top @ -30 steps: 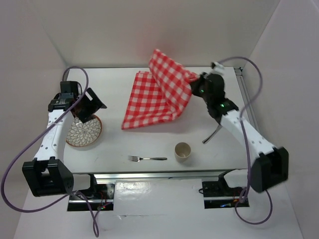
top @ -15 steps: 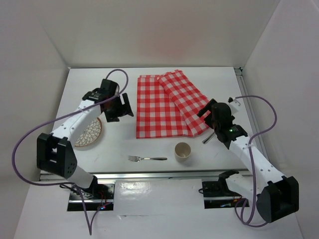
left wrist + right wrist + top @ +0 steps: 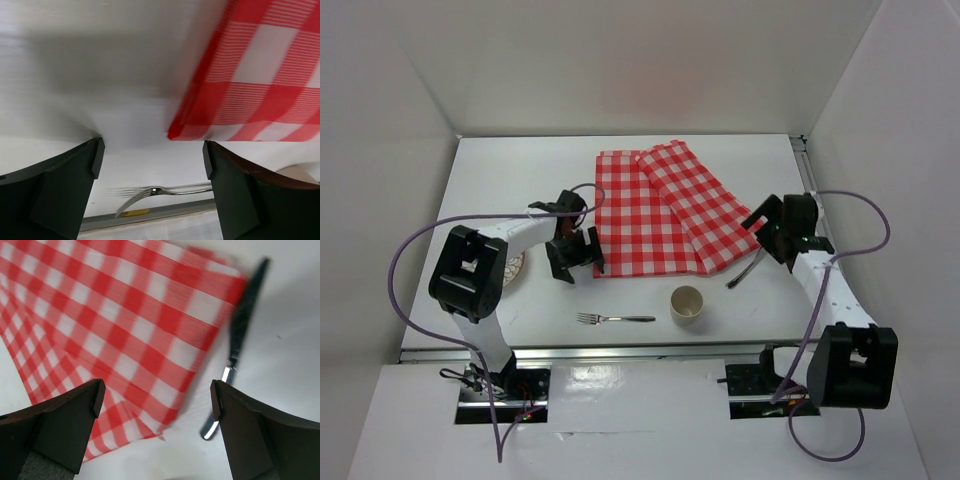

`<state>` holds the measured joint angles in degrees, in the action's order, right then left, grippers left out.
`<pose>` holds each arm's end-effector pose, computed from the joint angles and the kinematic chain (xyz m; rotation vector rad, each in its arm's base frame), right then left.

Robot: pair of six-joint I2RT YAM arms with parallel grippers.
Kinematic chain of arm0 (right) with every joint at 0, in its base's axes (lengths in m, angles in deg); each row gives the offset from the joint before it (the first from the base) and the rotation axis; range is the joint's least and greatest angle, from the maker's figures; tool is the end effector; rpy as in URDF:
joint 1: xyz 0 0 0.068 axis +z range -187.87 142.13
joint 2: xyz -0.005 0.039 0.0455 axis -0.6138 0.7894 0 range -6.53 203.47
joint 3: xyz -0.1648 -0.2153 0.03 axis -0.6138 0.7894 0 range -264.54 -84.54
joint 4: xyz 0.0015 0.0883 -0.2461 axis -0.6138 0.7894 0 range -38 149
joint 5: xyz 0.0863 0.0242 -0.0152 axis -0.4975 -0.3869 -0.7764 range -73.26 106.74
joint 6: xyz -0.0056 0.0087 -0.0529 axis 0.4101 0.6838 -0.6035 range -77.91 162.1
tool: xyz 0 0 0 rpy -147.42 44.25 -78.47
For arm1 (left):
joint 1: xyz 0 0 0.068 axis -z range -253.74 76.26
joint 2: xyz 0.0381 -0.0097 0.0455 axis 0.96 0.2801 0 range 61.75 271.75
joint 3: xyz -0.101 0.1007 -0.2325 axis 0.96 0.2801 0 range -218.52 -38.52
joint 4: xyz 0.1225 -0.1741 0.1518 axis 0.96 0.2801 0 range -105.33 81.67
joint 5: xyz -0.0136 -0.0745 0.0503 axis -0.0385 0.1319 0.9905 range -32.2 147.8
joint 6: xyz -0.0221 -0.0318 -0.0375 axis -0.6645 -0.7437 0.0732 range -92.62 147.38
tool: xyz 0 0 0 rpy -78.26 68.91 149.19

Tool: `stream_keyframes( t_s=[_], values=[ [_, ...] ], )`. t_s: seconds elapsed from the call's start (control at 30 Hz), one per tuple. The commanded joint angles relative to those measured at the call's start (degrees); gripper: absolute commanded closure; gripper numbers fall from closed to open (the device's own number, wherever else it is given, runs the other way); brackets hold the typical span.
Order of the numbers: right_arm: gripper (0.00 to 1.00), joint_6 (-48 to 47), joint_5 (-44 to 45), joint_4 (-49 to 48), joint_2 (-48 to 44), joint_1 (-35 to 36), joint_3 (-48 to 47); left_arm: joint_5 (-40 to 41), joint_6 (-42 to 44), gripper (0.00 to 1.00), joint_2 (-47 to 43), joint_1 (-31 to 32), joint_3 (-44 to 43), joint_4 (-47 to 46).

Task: Set the dinner table for one person

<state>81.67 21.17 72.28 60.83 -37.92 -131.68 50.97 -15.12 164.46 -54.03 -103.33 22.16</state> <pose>0.2523 -0.0030 0.2576 0.8145 2.1404 0.2737 0.3148 -0.1172 0.1621 -0.5637 2.9107 -0.3479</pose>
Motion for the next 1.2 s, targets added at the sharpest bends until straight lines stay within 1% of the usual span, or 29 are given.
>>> stream_keyframes(
  t_s=[0.0, 0.03, 0.07, 0.1, 0.13, 0.17, 0.2, 0.23, 0.3, 0.33, 0.4, 0.43, 0.47, 0.53, 0.6, 0.67, 0.7, 0.73, 0.8, 0.93, 1.0, 1.03, 1.07, 1.1, 1.13, 1.17],
  values=[
    [0.0, 1.56, -15.65, -2.6, -1.26, -8.01, 6.08, -5.2, -2.67, 0.0, 2.04, 1.56, 0.74, -6.02],
    [0.0, 1.56, -17.85, -3.74, -1.26, -9.68, 7.31, -6.17, -2.67, 0.0, 2.05, 1.57, 0.74, -6.99],
    [0.0, 1.56, -22.05, -4.88, -1.26, -11.18, 8.36, -6.79, -3.46, 0.0, 2.57, 1.57, 2.31, -7.95],
    [0.02, 1.56, -24.09, -6.2, -0.48, -13.28, 10.03, -7.75, -4.16, 0.0, 2.58, 1.57, 2.33, -9.53],
    [0.03, 0.86, -25.85, -9.34, 1.19, -13.3, 10.74, -7.76, -4.17, 0.01, 2.58, 1.57, 2.94, -10.24],
    [0.03, 0.86, -27.61, -10.24, 2.42, -13.83, 10.75, -8.28, -4.17, 0.03, 3.88, 1.57, 2.94, -10.25],
    [0.07, -0.1, -28.41, -10.95, 3.83, -13.83, 10.75, -8.29, -4.17, 0.09, 4.42, 1.57, 2.33, -10.25],
    [0.08, -0.11, -29.55, -12.7, 6.62, -13.83, 10.23, -8.29, -4.17, 0.16, 5.03, 1.57, 2.33, -10.25],
    [0.11, -1.16, -31.58, -14.55, 9.1, -13.83, 9.7, -8.81, -4.17, 0.27, 6.35, 1.57, 0.66, -10.25],
    [0.12, -1.16, -31.58, -15.34, 10.33, -13.83, 9.69, -8.81, -4.17, 0.42, 6.36, 1.57, 0.66, -10.25],
    [0.16, -1.77, -31.58, -15.35, 14.02, -13.83, 7.6, -8.81, -4.17, 0.6, 6.97, 1.57, -0.39, -10.25],
    [0.16, -2.3, -30.89, -15.35, 14.99, -13.83, 7.58, -8.81, -4.17, 0.7, 6.97, 1.57, -0.4, -10.25],
    [0.16, -2.31, -30.36, -15.35, 16.39, -13.22, 7.58, -8.29, -4.17, 0.86, 6.97, 1.57, -0.4, -10.25],
    [0.17, -2.31, -29.56, -15.97, 17.54, -13.22, 7.58, -8.29, -4.7, 0.98, 6.97, 1.57, -1.54, -9.63],
    [0.17, -2.31, -29.56, -17.45, 18.86, -13.22, 7.58, -8.29, -4.7, 1.0, 6.97, 1.04, -2.41, -8.15],
    [0.2, -2.31, -30.18, -20.43, 18.87, -13.22, 8.2, -7.58, -4.7, 1.0, 6.45, 1.04, -3.12, -7.27],
    [0.23, -2.31, -30.18, -20.97, 18.87, -13.22, 8.2, -6.97, -4.09, 1.0, 6.44, 1.04, -3.91, -6.48],
    [0.23, -2.31, -30.18, -20.98, 19.48, -13.22, 8.2, -6.27, -4.08, 1.0, 5.57, 1.04, -4.7, -5.95],
    [0.26, -1.78, -30.18, -20.98, 20.8, -13.22, 7.58, -5.22, -4.08, 1.0, 3.82, 0.51, -5.49, -4.72],
    [0.28, -0.73, -30.18, -22.47, 24.13, -12.69, 6.44, -4.68, -2.33, 1.0, 0.82, -0.81, -8.47, -2.52],
    [0.39, 0.68, -29.47, -24.48, 25.28, -12.69, 5.91, -3.55, -1.63, 1.0, -0.23, -2.21, -9.97, -0.68],
    [0.49, 1.46, -30.17, -25.19, 26.07, -12.69, 5.3, -3.02, -0.92, 1.0, -1.11, -2.21, -11.63, -0.06],
    [0.65, 1.47, -30.87, -25.72, 26.08, -12.69, 3.91, -3.01, -0.92, 1.0, -1.12, -3.0, -12.69, -0.05],
    [0.93, 2.26, -30.88, -25.72, 26.6, -11.91, 2.67, -3.01, -0.13, 1.0, -1.12, -3.7, -13.92, 1.43],
    [1.0, 2.79, -30.88, -25.72, 26.6, -10.77, -0.99, -2.14, 1.09, 1.0, -1.12, -3.71, -17.5, 2.22],
    [1.0, 3.31, -30.01, -24.85, 26.6, -10.15, -3.29, -1.35, 1.1, 1.0, -1.12, -4.75, -19.8, 3.54]
  ],
)
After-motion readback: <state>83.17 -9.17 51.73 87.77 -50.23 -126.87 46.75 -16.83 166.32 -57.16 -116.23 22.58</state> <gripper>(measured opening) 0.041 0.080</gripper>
